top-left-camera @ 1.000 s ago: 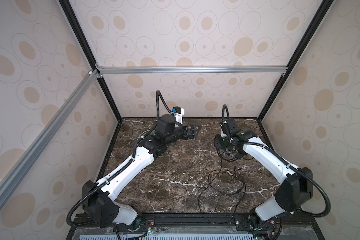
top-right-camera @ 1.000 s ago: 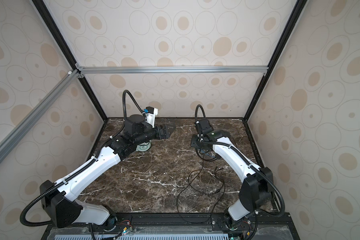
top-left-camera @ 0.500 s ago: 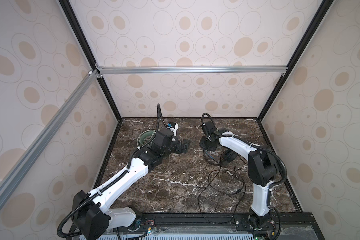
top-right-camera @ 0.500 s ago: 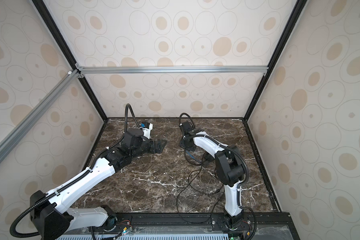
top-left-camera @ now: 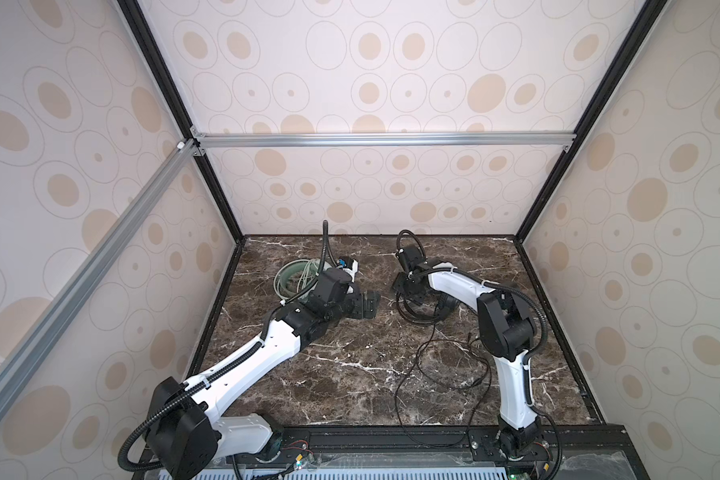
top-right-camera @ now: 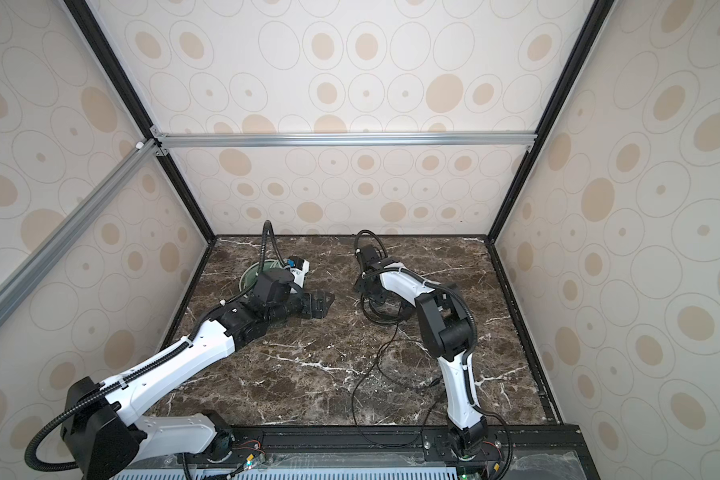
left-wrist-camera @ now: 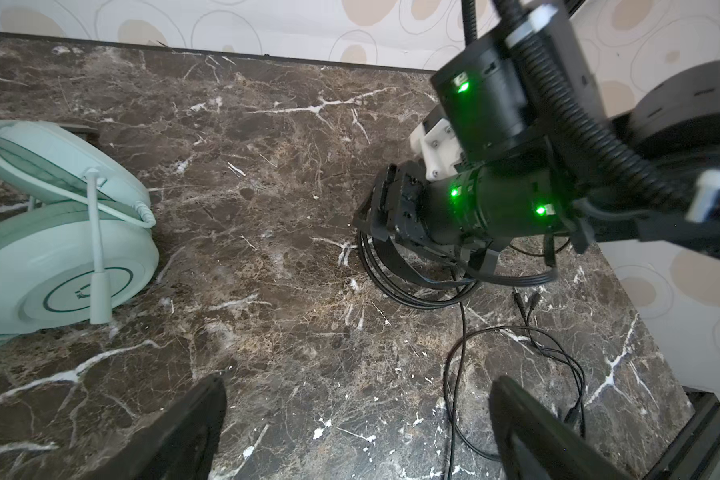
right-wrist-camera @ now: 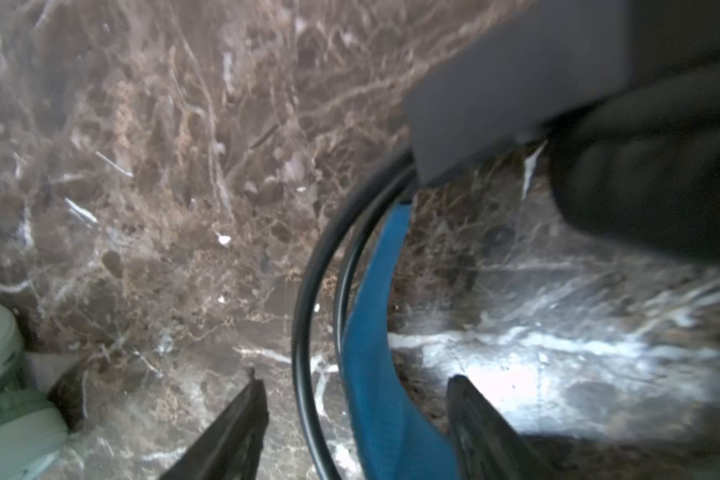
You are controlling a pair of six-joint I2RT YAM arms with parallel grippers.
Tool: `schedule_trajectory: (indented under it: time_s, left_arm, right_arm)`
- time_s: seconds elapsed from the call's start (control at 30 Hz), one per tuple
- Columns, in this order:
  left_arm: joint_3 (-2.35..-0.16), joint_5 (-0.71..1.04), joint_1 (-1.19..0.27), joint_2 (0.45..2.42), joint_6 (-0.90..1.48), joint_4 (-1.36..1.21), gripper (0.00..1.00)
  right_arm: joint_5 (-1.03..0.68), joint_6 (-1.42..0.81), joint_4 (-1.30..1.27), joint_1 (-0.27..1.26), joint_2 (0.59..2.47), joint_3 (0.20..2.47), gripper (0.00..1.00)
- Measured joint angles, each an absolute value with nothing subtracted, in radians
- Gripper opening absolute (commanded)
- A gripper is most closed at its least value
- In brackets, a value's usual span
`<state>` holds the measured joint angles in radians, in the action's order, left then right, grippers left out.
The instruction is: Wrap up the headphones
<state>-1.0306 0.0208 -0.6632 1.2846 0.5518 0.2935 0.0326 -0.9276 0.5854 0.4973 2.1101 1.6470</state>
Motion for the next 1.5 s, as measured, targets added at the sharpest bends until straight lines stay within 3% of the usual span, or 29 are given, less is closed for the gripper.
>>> schedule_trajectory:
  time_s: [0.23,0.3,0.47,0.63,0.83,1.23,1.37,1.5]
  left_arm:
    - [-1.115,0.006,-0.698,1.449,0.682,0.337,0.98]
    - [-1.153,0.001,-0.721,1.505,0.723,0.345,0.98]
    - [-1.287,0.002,-0.781,1.674,0.84,0.355,0.98]
    - [-1.494,0.01,-0.821,1.887,0.955,0.388,0.97]
    - [-1.67,-0.01,-0.831,2.102,1.09,0.483,0.91]
    - [-1.89,-0.013,-0.826,2.297,1.2,0.63,0.88]
    - [-1.937,-0.013,-0.817,2.324,1.203,0.662,0.78]
    - [-1.937,-0.023,-0.809,2.331,1.208,0.699,0.59]
  right_arm:
    - [0.086,-0.772,0.581,0.49,1.847,1.575,0.89]
    - [0.117,-0.697,0.575,0.485,1.747,1.551,1.0]
    - [0.191,-0.479,0.553,0.406,1.496,1.451,1.0]
    - [0.246,-0.308,0.537,0.343,1.372,1.365,1.0]
    - [0.228,-0.195,0.538,0.321,1.316,1.243,1.0]
    - [0.154,-0.116,0.501,0.295,1.225,1.18,1.0]
    - [0.148,-0.11,0.49,0.295,1.225,1.18,1.0]
    - [0.152,-0.107,0.48,0.294,1.224,1.179,0.99]
